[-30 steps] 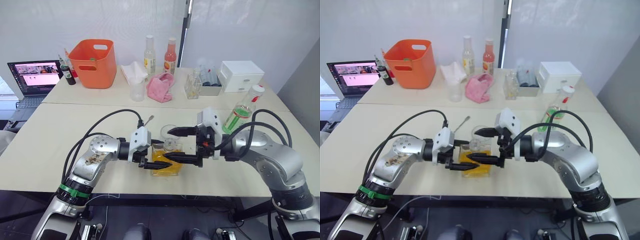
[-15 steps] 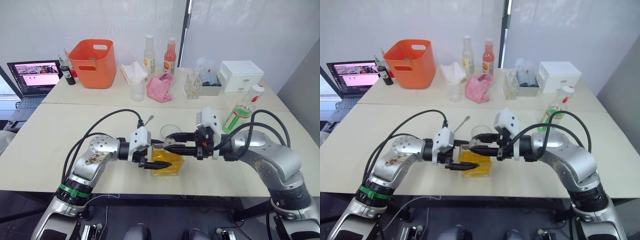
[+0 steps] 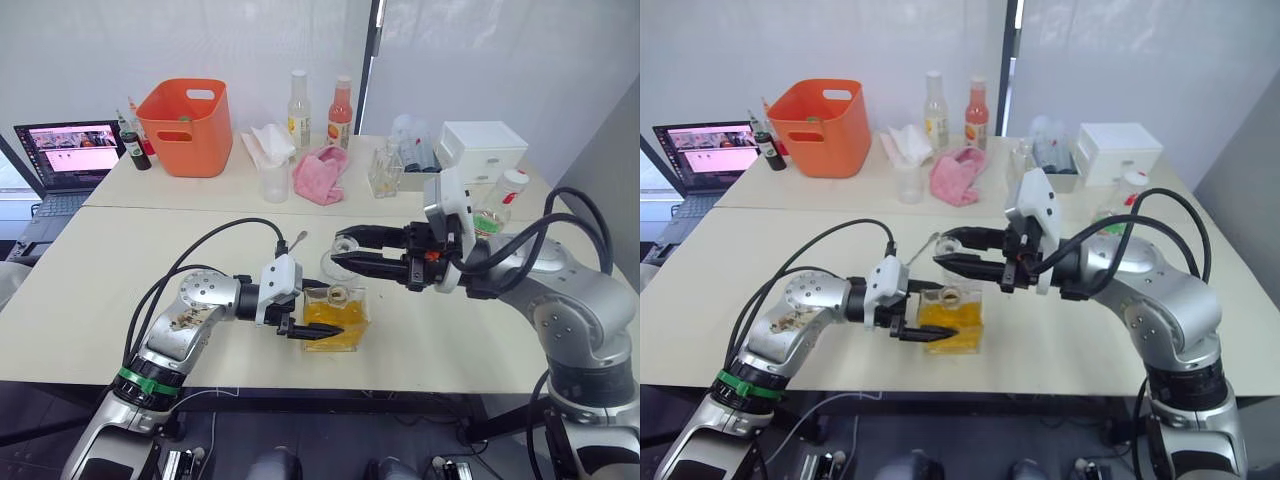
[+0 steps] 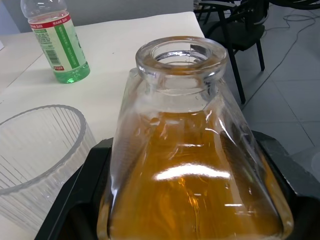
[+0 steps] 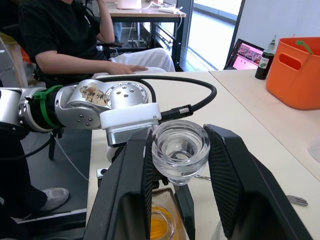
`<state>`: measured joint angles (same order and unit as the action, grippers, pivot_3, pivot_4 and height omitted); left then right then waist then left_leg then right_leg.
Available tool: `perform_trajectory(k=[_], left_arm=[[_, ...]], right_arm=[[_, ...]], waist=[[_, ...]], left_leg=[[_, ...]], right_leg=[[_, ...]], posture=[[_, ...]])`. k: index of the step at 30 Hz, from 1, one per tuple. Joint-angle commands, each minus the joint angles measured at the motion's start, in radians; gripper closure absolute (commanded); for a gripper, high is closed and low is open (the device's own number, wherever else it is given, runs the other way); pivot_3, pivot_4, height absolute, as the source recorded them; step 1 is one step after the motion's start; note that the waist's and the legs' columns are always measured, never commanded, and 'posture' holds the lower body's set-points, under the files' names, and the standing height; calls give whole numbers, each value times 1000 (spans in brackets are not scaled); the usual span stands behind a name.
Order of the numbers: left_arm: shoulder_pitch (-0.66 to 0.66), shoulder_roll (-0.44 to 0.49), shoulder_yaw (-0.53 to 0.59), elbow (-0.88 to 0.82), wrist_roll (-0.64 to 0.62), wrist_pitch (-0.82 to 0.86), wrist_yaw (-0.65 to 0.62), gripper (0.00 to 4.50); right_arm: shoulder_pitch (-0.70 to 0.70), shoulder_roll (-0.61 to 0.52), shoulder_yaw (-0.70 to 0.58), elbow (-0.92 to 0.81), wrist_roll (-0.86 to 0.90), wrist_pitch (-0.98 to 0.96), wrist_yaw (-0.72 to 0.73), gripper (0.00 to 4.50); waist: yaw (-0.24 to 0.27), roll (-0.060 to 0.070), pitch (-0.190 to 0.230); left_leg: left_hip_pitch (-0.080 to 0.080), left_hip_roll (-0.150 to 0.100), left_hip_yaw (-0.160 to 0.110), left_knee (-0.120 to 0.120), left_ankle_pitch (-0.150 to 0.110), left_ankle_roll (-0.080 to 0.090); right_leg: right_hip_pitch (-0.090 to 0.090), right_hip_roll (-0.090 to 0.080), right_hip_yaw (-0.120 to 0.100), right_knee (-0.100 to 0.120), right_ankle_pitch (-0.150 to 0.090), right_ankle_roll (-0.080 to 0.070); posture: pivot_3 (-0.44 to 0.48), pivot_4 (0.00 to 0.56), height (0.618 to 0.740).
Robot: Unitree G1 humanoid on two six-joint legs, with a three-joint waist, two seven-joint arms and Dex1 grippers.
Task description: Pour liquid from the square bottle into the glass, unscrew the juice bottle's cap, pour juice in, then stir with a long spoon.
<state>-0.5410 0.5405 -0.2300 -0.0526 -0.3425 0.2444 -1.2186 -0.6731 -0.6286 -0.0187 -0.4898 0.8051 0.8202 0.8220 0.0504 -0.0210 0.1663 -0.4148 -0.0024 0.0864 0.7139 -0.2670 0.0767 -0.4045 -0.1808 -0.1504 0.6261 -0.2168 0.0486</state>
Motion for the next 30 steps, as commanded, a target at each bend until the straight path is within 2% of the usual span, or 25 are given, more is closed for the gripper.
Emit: perform_trajectory(k=[1, 4, 7, 11, 16, 23, 30], left_arm=[[1, -3, -35, 16, 46, -6, 6, 1696], [1, -7, -35, 17, 42, -8, 9, 1696], [-1, -13, -37, 28, 43, -16, 9, 1696], [-6, -19, -37, 39, 47, -32, 7, 1696], [-21, -28, -40, 56, 51, -39, 7, 1696], [-23, -37, -39, 62, 55, -45, 5, 1696], [-30, -42, -42, 71, 60, -49, -1, 1696]], right_arm=[[42, -52, -89, -20, 17, 4, -19, 3436], [143, -83, -174, 26, -1, -16, -40, 3436], [270, -106, -209, 79, -96, -108, -42, 3436], [460, -66, -303, 211, -248, -329, -86, 3436], [636, -39, -344, 325, -393, -525, -130, 3436], [717, 32, -328, 349, -447, -574, -206, 3436], [722, 62, -328, 384, -447, -557, -236, 3436]], waist=[[2, 0, 0], [5, 0, 0], [5, 0, 0], [13, 1, -1], [12, 4, -2], [12, 6, -3], [13, 7, -3]], left_leg=[[0, 0, 0, 0, 0, 0], [0, 0, 0, 0, 0, 1], [0, 0, 1, 0, -1, 1], [0, 0, 2, 0, 0, 1], [1, 0, 3, 0, 0, 1], [2, 0, 3, 0, 0, 1], [2, 0, 3, 0, 0, 1]], right_leg=[[0, 0, 0, 0, 0, 0], [1, 0, 0, -1, 0, 0], [1, 0, 0, -1, 0, 1], [1, 0, 0, -1, 1, 1], [1, 0, 2, -1, 1, 2], [1, -1, 3, -1, 1, 2], [1, -1, 4, -1, 1, 2]], posture=[[0, 150, 713], [0, 150, 713], [0, 150, 713], [0, 150, 713], [0, 150, 713], [0, 150, 713], [0, 150, 713]])
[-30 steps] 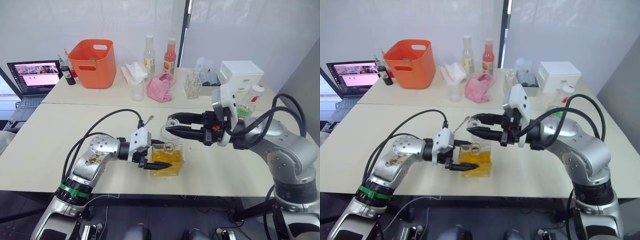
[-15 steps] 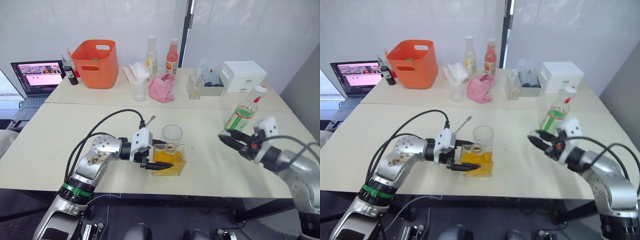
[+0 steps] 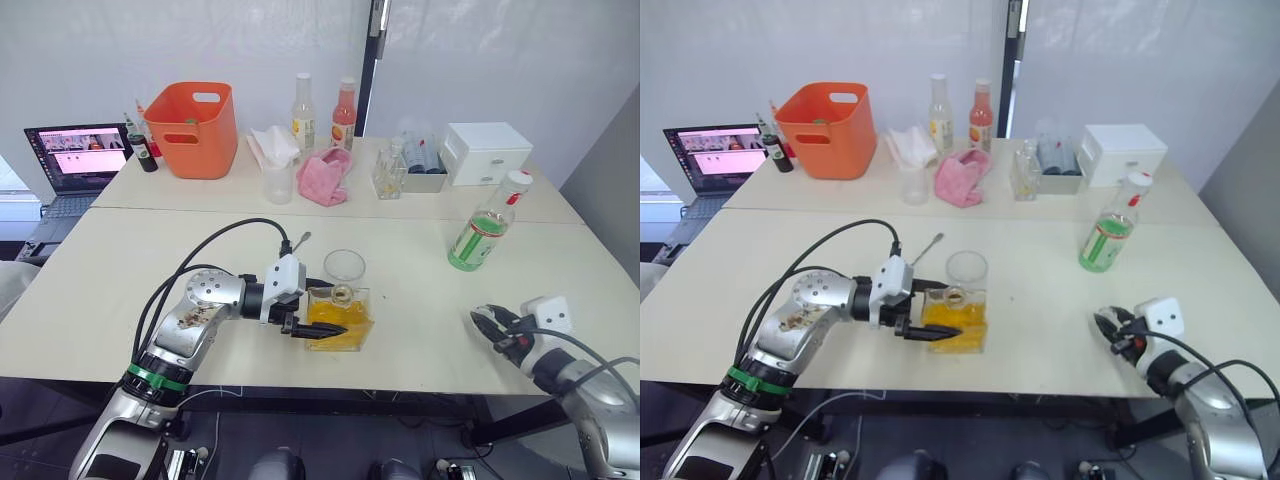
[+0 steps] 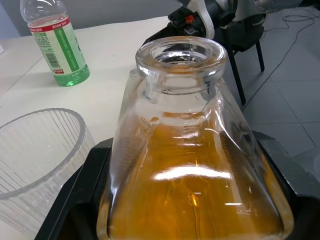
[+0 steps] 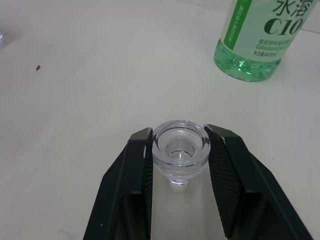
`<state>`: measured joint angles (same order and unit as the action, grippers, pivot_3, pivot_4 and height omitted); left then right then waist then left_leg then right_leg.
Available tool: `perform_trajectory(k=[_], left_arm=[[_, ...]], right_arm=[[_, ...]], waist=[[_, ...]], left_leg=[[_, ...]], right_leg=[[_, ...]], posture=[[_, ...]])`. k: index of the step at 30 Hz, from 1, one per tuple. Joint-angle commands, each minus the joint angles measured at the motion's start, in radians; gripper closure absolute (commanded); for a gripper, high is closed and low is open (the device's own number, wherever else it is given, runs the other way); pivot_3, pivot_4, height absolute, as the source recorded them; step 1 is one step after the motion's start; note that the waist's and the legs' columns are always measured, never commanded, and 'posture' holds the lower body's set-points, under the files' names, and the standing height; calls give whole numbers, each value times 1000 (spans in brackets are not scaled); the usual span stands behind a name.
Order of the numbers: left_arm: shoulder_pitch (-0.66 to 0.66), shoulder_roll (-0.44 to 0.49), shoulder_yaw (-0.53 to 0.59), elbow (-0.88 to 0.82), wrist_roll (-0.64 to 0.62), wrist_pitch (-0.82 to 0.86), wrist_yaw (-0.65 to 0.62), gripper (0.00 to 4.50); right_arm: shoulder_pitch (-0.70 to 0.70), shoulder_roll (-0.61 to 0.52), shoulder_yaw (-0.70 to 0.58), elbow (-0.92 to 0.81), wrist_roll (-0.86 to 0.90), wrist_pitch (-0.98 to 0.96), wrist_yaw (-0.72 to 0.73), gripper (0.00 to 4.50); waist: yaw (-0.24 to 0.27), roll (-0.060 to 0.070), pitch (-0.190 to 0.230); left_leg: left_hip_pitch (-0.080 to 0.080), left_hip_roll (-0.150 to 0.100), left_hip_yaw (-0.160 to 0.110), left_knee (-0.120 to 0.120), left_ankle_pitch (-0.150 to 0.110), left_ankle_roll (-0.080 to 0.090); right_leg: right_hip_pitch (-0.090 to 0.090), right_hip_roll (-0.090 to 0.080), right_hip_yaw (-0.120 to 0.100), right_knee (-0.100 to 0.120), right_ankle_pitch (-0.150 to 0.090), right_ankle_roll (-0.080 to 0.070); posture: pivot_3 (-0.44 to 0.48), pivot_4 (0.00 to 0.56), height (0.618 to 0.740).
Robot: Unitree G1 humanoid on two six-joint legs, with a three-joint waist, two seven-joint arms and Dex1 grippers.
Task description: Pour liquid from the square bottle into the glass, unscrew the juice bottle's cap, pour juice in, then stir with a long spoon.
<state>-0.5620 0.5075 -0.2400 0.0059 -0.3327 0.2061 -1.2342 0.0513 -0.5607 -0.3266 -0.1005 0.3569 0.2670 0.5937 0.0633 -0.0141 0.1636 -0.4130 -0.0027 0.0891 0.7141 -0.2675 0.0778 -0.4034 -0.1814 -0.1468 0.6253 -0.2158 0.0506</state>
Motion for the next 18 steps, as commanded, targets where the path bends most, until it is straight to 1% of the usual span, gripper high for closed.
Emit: perform_trajectory(k=[1, 10, 18], left_arm=[[-10, -9, -33, 13, 50, -10, 14, 1696], [-11, -7, -35, 11, 50, -8, 12, 1696], [-12, -7, -32, 12, 53, -10, 14, 1696]], right_arm=[[0, -7, -19, -1, 2, 0, -7, 3436], [-13, -13, -2, 66, -30, 0, -24, 3436], [-28, -3, 6, 77, -40, -7, -23, 3436]], waist=[[0, 0, 0], [0, 0, 0], [0, 0, 0]], left_leg=[[0, 0, 0, 0, 0, 0], [0, 0, 0, 0, 0, 0], [2, 0, 0, 0, -1, 1]], right_leg=[[0, 0, 0, 0, 0, 0], [1, 0, 0, 0, 0, 0], [2, 0, 0, 0, 0, 0]], posture=[[0, 150, 713], [0, 150, 713], [0, 150, 713]])
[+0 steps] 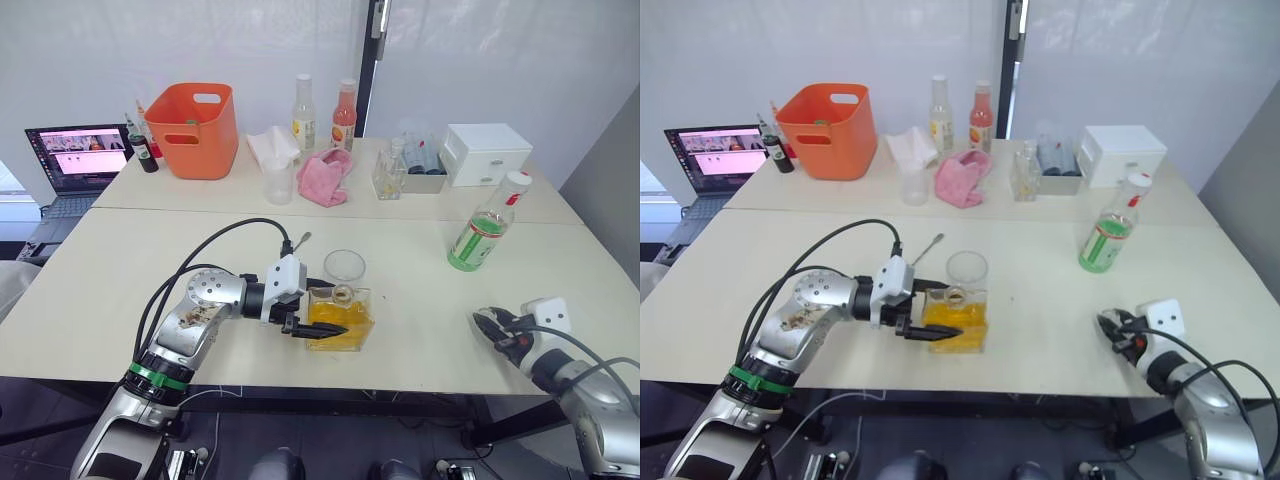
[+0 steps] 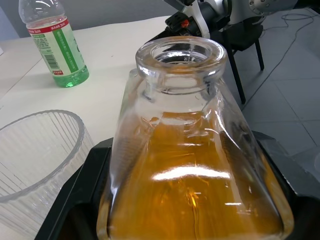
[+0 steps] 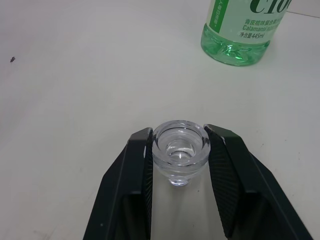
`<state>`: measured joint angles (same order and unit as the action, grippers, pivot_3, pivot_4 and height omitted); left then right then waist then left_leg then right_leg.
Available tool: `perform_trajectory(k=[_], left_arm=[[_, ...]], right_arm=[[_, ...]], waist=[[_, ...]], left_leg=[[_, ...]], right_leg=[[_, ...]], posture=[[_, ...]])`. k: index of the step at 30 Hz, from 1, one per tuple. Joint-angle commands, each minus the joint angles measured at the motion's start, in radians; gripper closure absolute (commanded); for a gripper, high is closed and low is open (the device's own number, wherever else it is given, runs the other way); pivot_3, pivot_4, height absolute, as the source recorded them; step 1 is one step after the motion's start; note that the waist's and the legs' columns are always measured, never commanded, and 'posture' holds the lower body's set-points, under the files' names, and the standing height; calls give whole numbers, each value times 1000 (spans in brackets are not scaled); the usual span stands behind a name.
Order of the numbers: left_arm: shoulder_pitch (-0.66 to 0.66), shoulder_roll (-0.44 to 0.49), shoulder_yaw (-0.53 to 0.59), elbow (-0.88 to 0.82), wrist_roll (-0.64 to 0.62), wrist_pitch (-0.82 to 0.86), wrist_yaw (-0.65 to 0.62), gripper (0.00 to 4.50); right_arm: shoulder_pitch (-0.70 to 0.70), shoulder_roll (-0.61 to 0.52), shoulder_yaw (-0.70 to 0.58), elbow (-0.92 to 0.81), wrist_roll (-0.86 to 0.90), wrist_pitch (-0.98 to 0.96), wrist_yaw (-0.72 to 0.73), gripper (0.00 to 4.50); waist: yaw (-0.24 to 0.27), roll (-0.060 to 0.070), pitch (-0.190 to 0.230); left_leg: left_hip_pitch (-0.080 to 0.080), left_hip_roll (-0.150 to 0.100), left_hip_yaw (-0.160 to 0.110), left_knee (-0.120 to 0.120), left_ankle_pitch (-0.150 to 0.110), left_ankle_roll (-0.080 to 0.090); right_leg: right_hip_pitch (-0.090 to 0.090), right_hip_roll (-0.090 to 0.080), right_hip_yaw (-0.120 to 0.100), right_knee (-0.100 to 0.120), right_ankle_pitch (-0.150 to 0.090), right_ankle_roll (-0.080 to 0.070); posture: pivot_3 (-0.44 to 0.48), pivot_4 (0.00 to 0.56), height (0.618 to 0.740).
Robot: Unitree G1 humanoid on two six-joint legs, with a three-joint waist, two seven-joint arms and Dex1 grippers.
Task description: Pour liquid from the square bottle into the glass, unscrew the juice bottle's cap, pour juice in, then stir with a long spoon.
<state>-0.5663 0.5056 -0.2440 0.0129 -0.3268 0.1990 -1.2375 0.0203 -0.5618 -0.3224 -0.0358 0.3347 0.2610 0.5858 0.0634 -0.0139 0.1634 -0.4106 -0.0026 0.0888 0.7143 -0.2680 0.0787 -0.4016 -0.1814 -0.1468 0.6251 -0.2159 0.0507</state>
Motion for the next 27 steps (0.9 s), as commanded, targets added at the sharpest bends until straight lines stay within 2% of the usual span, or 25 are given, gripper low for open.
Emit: perform_trajectory(k=[1, 3, 10, 18, 27], left_arm=[[-8, -5, -28, 5, 47, -4, 17, 1696], [-7, -4, -27, 6, 47, -4, 17, 1696], [-7, -1, -24, 8, 46, -7, 12, 1696], [3, 6, -18, -5, 39, -4, 8, 1696], [59, 39, 41, -98, -34, 35, -2, 1696]], right_arm=[[2, 1, 2, 11, -16, -4, -15, 3436], [1, 5, 0, 4, -10, -10, -12, 2372], [-5, 6, -2, -15, 1, -10, -11, 28], [-4, -2, -26, -54, 24, -20, -4, 28], [8, -64, -74, -243, 154, 37, 97, 28]], waist=[[0, 0, 0], [0, 0, 0], [0, 1, 0], [-1, 1, 0], [-18, 1, 0]], left_leg=[[0, 0, 0, 0, 0, 0], [0, 0, 0, 0, 0, 0], [0, 0, 0, 0, 0, 0], [0, 0, 0, 0, 0, 0], [-1, 1, 1, -1, 0, 1]], right_leg=[[0, 0, 0, 0, 0, 0], [0, 0, 0, 0, 0, 0], [-1, 0, 1, 0, 0, 0], [-1, 0, 1, 0, 0, 0], [-2, 1, 1, 0, 0, 0]], posture=[[0, 150, 713], [0, 150, 713], [0, 150, 713], [0, 150, 713], [0, 150, 713]])
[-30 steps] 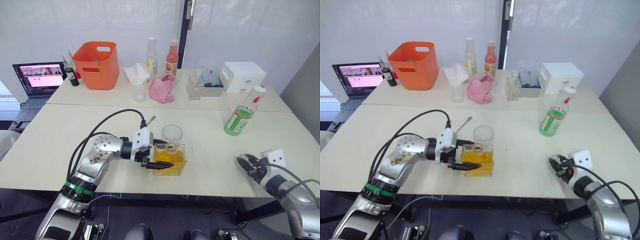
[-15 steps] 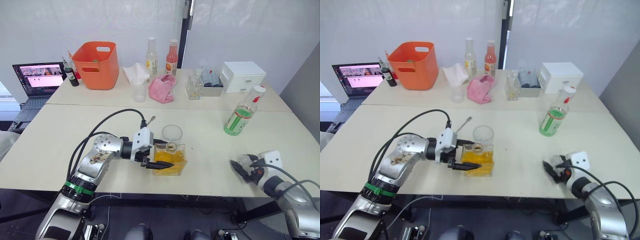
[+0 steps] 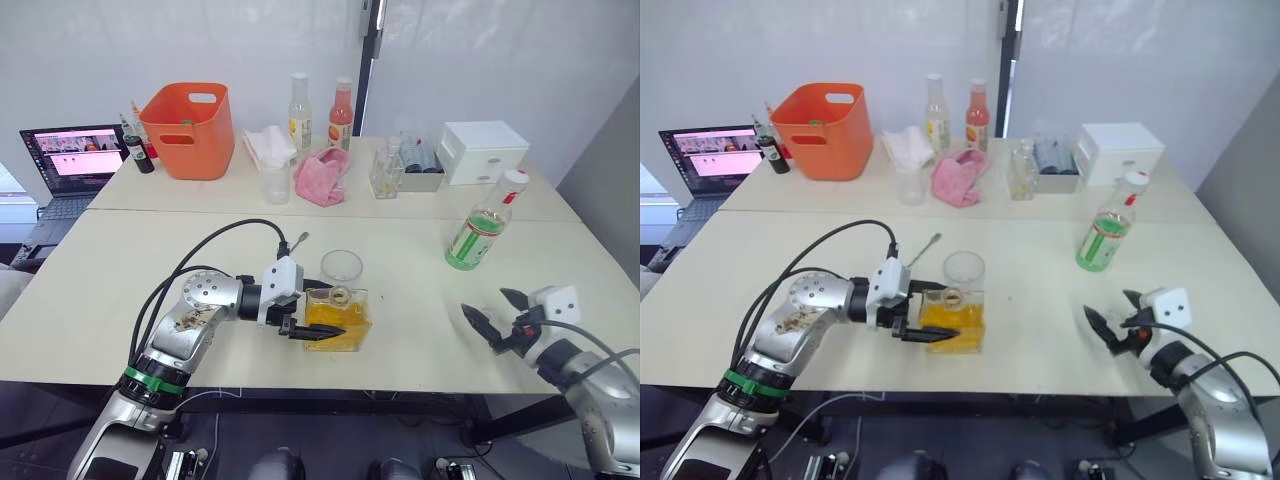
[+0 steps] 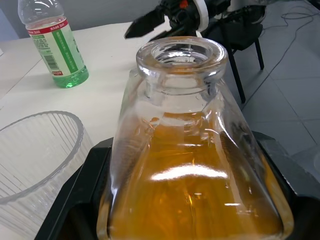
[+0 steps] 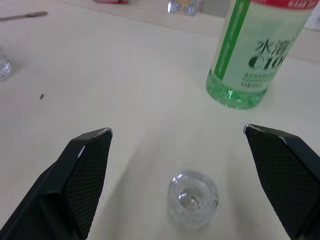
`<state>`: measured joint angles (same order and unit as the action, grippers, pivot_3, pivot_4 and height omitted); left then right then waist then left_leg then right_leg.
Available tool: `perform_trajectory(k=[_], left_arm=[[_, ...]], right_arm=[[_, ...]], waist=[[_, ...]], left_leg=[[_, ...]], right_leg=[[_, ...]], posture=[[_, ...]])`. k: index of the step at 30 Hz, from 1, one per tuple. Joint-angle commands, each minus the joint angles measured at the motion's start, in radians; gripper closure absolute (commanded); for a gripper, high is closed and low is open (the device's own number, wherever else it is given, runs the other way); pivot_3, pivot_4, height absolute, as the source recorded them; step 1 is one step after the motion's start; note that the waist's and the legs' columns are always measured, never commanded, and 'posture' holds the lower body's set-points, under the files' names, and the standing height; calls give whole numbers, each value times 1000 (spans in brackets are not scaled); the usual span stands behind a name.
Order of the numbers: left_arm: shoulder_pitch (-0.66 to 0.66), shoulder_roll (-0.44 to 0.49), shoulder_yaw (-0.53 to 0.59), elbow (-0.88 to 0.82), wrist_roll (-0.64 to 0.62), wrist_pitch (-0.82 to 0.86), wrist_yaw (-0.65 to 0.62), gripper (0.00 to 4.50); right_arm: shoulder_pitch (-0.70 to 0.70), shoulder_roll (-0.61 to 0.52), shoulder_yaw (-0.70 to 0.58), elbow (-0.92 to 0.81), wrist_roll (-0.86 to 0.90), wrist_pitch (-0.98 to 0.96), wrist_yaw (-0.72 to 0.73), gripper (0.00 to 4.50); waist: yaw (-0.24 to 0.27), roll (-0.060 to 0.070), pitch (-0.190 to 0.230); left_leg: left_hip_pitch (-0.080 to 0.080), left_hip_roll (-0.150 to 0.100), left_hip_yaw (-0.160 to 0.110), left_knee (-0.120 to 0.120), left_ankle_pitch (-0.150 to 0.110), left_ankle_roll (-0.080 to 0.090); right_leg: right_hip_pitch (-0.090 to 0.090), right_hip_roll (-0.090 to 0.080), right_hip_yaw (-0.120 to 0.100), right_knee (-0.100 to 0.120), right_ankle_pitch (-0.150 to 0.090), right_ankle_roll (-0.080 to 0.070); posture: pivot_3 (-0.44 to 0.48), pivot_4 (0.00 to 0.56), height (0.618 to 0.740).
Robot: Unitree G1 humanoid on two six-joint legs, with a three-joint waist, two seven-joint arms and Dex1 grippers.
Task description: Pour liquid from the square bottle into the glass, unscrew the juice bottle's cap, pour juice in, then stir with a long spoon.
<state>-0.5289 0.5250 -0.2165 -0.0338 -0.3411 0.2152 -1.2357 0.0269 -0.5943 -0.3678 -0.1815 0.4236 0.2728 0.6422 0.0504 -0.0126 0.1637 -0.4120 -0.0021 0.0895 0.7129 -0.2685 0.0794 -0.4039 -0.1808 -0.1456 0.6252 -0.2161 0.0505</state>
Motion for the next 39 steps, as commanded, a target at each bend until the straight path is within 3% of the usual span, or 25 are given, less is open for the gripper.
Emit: perform_trajectory(k=[1, 8, 17, 28, 34, 39], left_arm=[[30, 27, 18, -62, -24, 22, -7, 1696], [72, 66, 70, -130, -60, 46, 3, 1696], [173, 171, 169, -255, -120, 107, 37, 1696], [270, 286, 338, -320, -199, 171, 90, 1696], [231, 349, 382, -241, -175, 146, 81, 1696], [91, 320, 349, -100, -109, 65, 105, 1696]], right_arm=[[-6, -42, -20, -124, 83, 41, 54, 28], [-119, -106, 107, -226, 174, 176, 146, 28], [-276, -98, 245, -184, 163, 243, 177, 28], [-339, -106, 266, -152, 193, 272, 246, 28], [-347, -105, 261, -154, 207, 288, 255, 28], [-368, -84, 254, -136, 212, 293, 240, 28]], waist=[[-10, 0, 0], [-32, 1, 0], [-41, 1, 2], [-38, 2, 3], [-32, 2, 5], [-26, 1, 6]], left_leg=[[-1, 0, 0, 0, 0, 0], [-1, 1, 0, -1, 0, 0], [-3, 2, 0, -2, 0, -1], [-3, 1, 0, -2, 0, -2], [-3, 1, 0, -2, 1, -2], [-4, 1, 0, -1, 1, -2]], right_leg=[[0, 0, 0, 0, 0, 0], [-1, 2, 0, -1, -1, -1], [-3, 2, -1, -2, -1, -1], [-4, 2, -1, -1, -2, -1], [-4, 2, -1, -1, -1, -1], [-4, 2, -2, -1, -1, -1]], posture=[[0, 150, 713], [0, 150, 713], [0, 150, 713], [0, 150, 713], [0, 150, 713], [0, 150, 713]])
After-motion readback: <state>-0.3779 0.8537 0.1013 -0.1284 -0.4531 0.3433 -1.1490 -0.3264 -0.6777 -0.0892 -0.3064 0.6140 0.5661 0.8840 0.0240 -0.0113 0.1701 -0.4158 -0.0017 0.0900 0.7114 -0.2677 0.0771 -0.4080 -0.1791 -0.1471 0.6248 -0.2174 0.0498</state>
